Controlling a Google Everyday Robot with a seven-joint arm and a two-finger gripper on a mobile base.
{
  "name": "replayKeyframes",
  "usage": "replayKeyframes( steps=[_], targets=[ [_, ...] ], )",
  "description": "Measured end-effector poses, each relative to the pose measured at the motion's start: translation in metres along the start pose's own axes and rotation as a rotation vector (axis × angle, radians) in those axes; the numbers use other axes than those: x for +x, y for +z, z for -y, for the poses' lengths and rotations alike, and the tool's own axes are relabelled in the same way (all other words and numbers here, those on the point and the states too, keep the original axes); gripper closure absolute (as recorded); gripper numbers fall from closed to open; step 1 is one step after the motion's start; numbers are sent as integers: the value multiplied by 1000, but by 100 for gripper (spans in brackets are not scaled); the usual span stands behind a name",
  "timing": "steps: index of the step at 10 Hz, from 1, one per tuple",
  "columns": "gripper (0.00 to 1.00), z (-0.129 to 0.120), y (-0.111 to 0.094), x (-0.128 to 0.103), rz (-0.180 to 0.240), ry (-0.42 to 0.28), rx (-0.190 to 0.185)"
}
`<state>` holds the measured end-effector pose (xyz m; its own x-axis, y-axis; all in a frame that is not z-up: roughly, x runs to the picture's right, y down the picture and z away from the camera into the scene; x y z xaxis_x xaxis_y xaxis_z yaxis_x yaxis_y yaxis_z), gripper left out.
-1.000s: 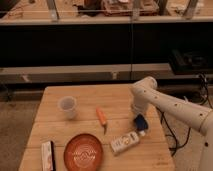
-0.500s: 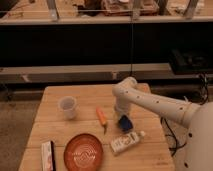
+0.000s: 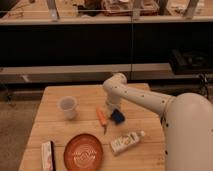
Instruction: Wipe the white sponge on the table
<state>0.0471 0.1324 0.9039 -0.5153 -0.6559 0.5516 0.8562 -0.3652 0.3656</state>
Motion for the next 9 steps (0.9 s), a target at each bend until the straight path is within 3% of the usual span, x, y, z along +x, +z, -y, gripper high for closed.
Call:
replayKeyframes(
  steps=[2, 4, 6, 9],
  targets=[
    [100, -21, -11, 37, -40, 14, -17],
    [100, -45, -13, 53, -43, 51, -27],
    [100, -88, -20, 46, -40, 127, -55],
    [100, -152, -34, 7, -31, 253, -97]
  ],
)
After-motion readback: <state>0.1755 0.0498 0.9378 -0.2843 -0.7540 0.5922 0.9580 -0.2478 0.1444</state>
